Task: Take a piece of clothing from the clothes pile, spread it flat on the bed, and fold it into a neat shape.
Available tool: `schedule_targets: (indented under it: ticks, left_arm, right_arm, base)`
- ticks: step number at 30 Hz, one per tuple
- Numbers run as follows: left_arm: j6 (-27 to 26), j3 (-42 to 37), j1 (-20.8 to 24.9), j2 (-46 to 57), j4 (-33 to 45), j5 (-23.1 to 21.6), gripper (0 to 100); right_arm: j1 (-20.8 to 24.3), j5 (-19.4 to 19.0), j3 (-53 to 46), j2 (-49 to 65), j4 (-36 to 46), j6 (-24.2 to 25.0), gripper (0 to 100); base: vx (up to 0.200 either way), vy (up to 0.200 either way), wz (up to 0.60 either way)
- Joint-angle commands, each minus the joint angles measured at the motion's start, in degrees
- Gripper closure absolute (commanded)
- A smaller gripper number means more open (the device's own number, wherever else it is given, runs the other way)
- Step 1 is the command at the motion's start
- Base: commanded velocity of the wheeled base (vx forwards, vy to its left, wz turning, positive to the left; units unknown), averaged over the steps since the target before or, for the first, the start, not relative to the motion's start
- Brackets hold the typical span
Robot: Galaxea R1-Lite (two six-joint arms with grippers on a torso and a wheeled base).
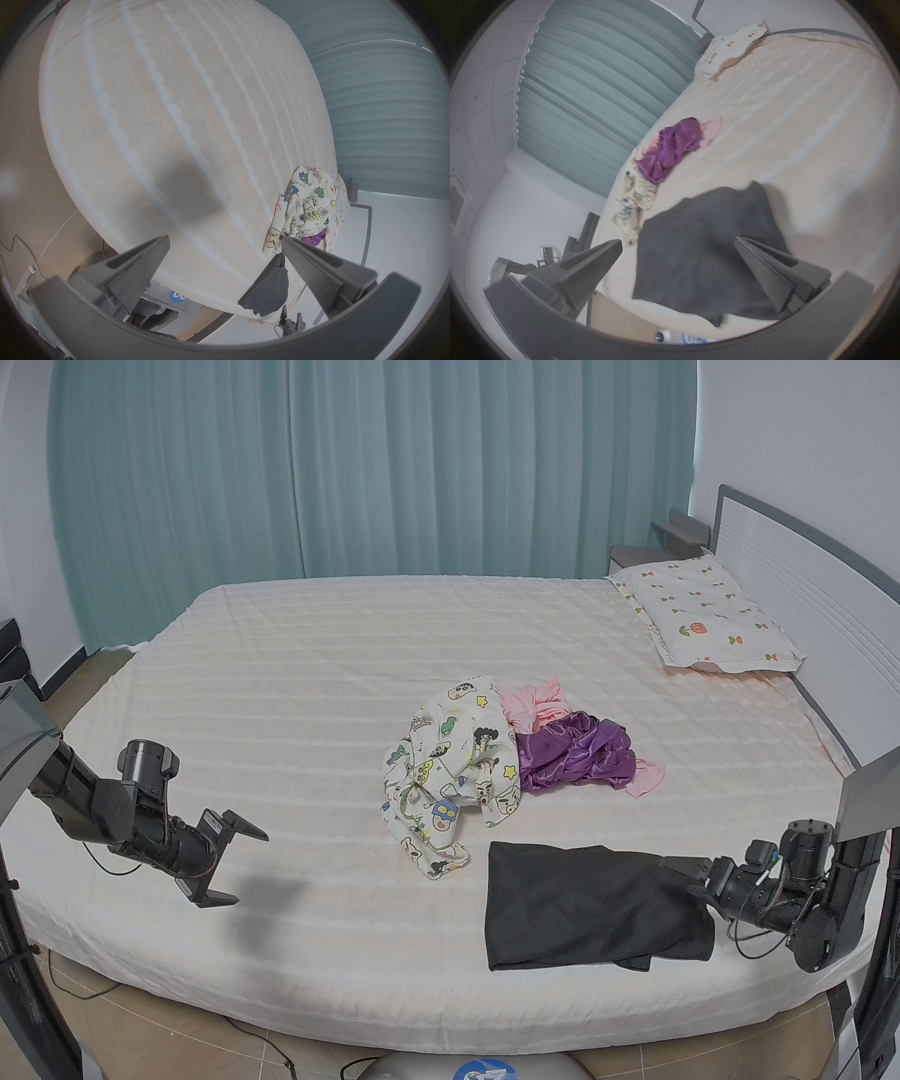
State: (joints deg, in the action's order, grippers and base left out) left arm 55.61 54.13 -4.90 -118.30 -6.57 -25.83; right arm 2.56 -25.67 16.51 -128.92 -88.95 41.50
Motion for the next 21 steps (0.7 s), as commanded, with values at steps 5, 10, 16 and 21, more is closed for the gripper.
schedule_targets:
  ticks: [5, 10, 16, 21]
  left_arm:
    - [0.0, -0.1, 0.0, 0.0, -0.1, 0.0, 0]
    - [-0.1, -0.1, 0.0, 0.0, -0.1, 0.0, 0]
    - [-0.1, -0.2, 0.0, 0.0, -0.1, 0.0, 0]
    - [-0.1, -0.2, 0.0, 0.1, -0.1, 0.0, 0]
  right_arm:
    - [5.3, 2.0, 7.6, -8.0, -1.0, 2.0, 0]
    - [3.5, 4.8, 12.3, -13.8, -1.0, 1.7, 0]
    - [2.5, 4.8, 13.4, -15.4, -1.0, 1.7, 0]
    - [2.5, 4.7, 12.6, -13.1, -1.0, 2.1, 0]
  base:
    - [0.0, 0.0, 0.0]
    - [0.0, 0.0, 0.0]
    - [0.0, 0.0, 0.0]
    - [0.0, 0.0, 0.0]
